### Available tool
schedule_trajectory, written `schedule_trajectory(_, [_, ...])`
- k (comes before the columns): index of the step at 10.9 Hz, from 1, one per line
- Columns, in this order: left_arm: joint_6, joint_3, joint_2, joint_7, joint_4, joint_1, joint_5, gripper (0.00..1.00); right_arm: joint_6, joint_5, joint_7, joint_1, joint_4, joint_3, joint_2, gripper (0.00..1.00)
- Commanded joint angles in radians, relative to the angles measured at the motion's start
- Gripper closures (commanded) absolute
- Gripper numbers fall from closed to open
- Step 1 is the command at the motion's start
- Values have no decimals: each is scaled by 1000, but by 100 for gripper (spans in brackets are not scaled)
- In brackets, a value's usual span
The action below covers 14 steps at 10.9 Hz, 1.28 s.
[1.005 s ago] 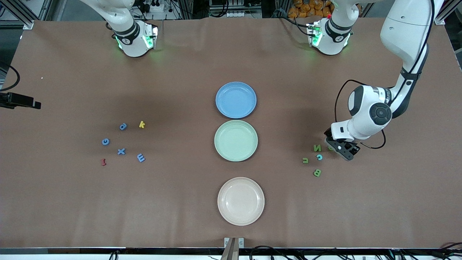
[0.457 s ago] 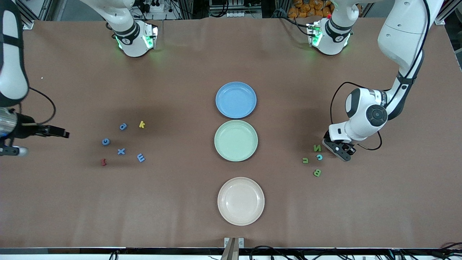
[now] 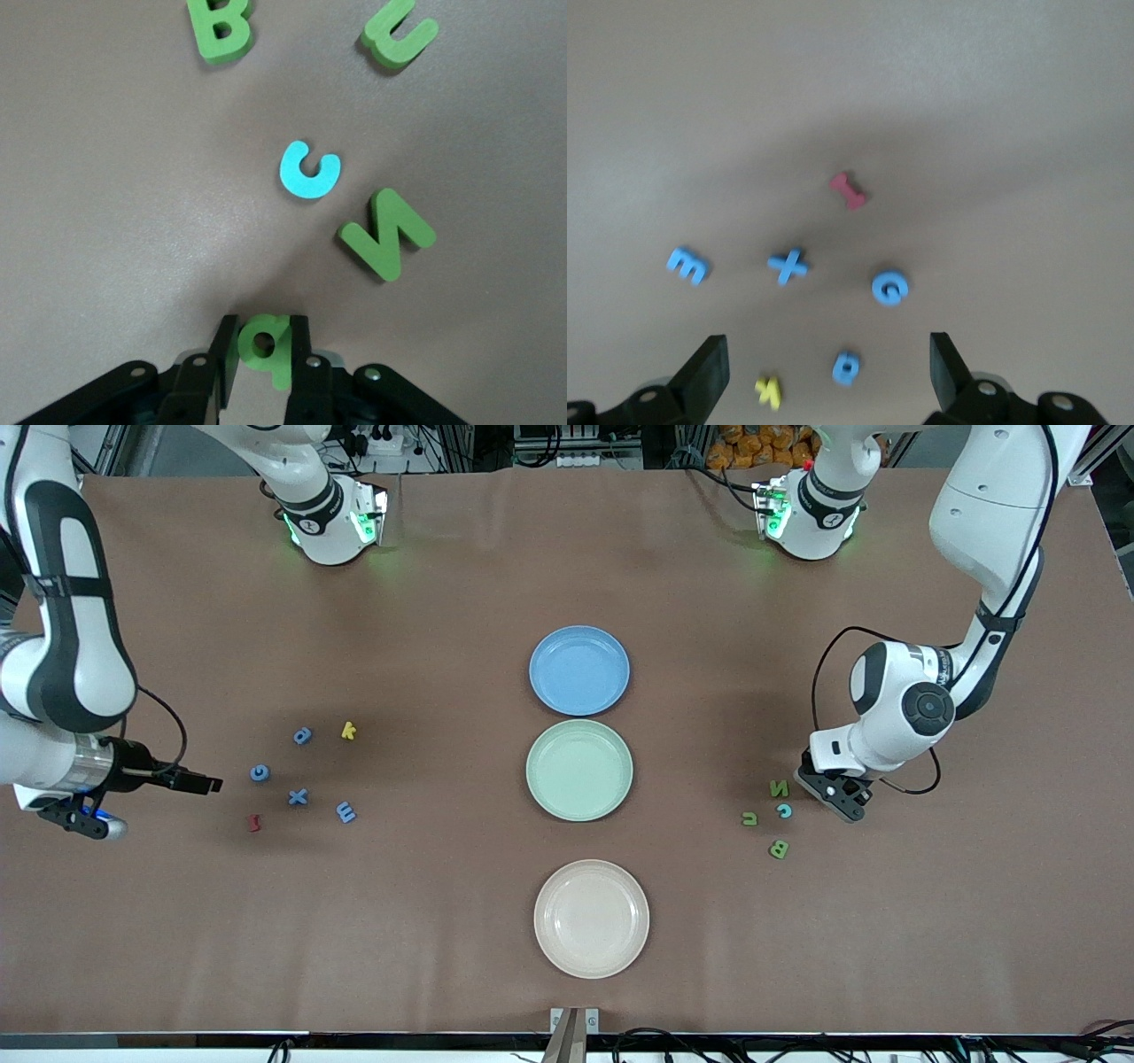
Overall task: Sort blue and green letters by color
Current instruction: 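Place the green q on the green plate while the right gripper grasps the blue e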
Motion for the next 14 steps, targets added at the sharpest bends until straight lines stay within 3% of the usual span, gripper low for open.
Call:
schedule_trajectory(1, [-1, -8, -41, 2, 6, 1, 11, 100, 258, 12, 4, 9, -162, -1, 7, 0])
schedule_trajectory(5, [-271, -145, -73, -254, 165, -5, 3, 100, 441, 5, 0, 40, -339, -3, 4, 0])
schedule_trajectory(7, [-308, -187, -65, -371, 206, -28, 3, 100, 460, -87, -3, 41, -368, -4, 2, 0])
schedule_trajectory(12, [-347, -187, -12, -710, 319, -209, 8, 100, 477, -133, 7, 43, -381, -20, -1, 0])
schedule_trajectory(14, [-347, -187, 14, -800, 353, -255, 11, 100, 585, -132, 7, 50, -437, -20, 1, 0])
